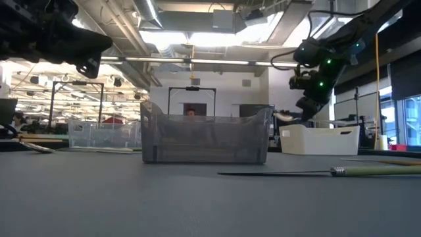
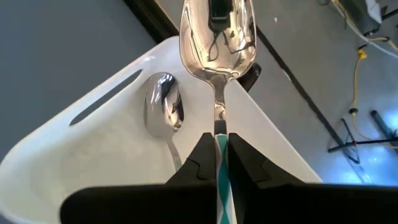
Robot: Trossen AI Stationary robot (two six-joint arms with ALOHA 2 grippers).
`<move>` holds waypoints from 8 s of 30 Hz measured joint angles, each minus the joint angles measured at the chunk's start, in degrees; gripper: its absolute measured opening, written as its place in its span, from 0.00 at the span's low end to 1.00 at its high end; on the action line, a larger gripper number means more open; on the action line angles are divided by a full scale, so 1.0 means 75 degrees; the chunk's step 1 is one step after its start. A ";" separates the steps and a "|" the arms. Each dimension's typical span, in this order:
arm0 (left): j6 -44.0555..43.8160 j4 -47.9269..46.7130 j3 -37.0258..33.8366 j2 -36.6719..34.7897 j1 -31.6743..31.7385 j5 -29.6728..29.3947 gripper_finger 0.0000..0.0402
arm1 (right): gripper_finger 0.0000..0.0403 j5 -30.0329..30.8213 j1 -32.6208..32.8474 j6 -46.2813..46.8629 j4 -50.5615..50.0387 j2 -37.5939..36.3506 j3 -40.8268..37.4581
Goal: Sort silverware by color (type)
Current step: Put the white green spoon into the white bin
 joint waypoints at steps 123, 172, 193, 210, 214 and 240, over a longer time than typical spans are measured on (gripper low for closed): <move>-0.0380 -1.1806 0.5271 0.4329 0.4036 0.0334 0.09 | 0.35 0.0814 0.8757 0.1604 0.5595 0.0717 -0.0731; 0.1487 -0.0900 0.3037 0.3727 -0.1373 -0.2538 0.09 | 0.32 -0.0278 0.8456 0.0555 0.7431 0.4482 0.3048; 0.2271 -0.0563 0.3083 0.3444 -0.0719 -0.2777 0.31 | 0.03 0.0627 0.8221 -0.1239 0.5795 0.3259 0.3031; 0.3145 -0.0567 0.3083 0.3240 -0.0260 -0.3533 0.36 | 0.04 0.1288 0.5151 -0.0413 -0.1134 -0.0187 0.3034; 0.2915 -0.0562 0.3083 0.3243 0.0037 -0.3516 0.36 | 0.04 0.1275 0.3643 -0.0256 -0.1925 -0.0262 0.3032; 0.2751 -0.0621 0.3080 0.3246 0.0402 -0.3501 0.36 | 0.04 0.0213 0.0291 0.0171 -0.1423 0.0245 0.0962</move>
